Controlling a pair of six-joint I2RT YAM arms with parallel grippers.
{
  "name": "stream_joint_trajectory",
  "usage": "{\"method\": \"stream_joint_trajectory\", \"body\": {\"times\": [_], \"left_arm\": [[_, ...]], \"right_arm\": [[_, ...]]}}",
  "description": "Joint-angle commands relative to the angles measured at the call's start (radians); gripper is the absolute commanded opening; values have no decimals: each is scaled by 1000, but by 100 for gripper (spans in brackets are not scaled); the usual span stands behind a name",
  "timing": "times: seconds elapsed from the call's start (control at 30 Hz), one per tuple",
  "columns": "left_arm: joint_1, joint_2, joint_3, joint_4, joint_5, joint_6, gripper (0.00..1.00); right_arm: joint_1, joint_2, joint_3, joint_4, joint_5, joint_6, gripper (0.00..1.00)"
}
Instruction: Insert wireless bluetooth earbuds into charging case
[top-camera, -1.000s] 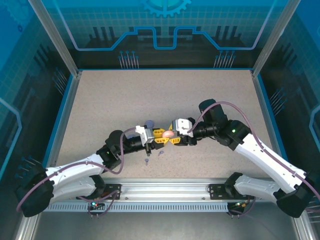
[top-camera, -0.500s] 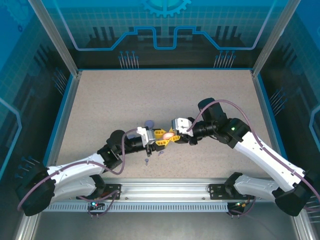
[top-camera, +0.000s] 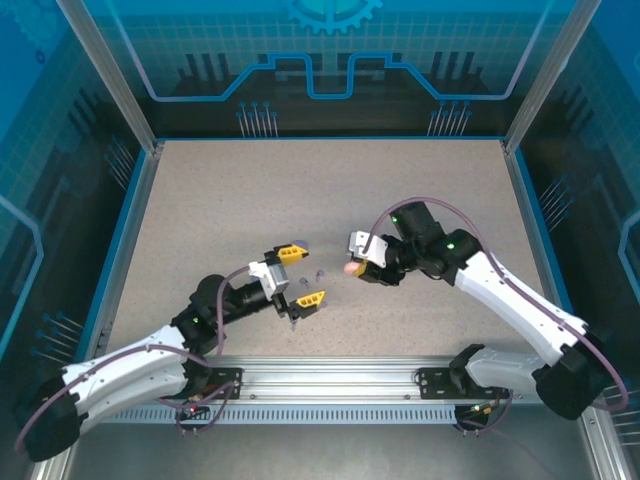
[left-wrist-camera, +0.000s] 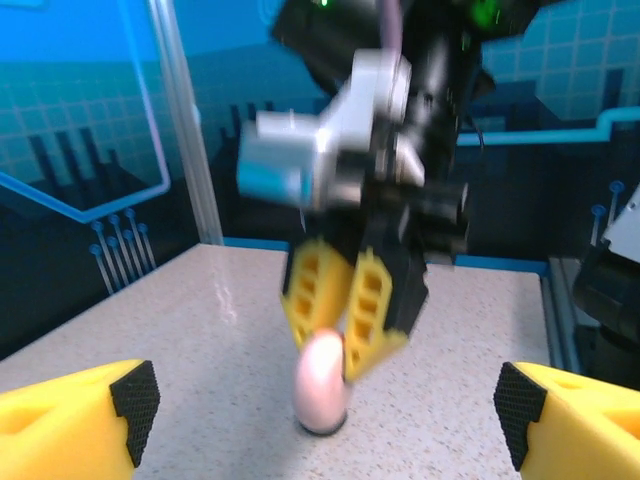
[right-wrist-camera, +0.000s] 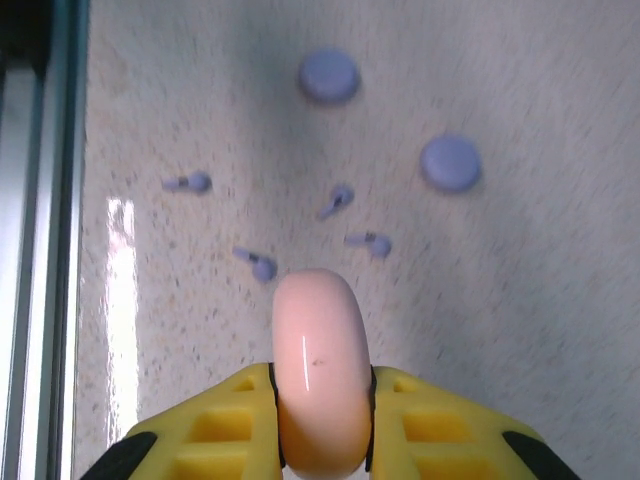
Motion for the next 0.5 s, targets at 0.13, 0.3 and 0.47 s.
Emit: {"method": "stream_joint_trajectory", "body": {"times": [0.13, 0.3, 0.47], "left_arm": [[-1, -166, -25, -142, -197, 37, 93], [-1, -200, -22, -176, -243, 43, 93], [0, -197, -15, -182, -251, 40, 94]], "right_arm": [[-13, 210, 6, -105, 79, 10, 20], [-29, 368, 75, -173, 41, 1, 20], [-73, 496, 135, -229, -2, 9, 20]]}}
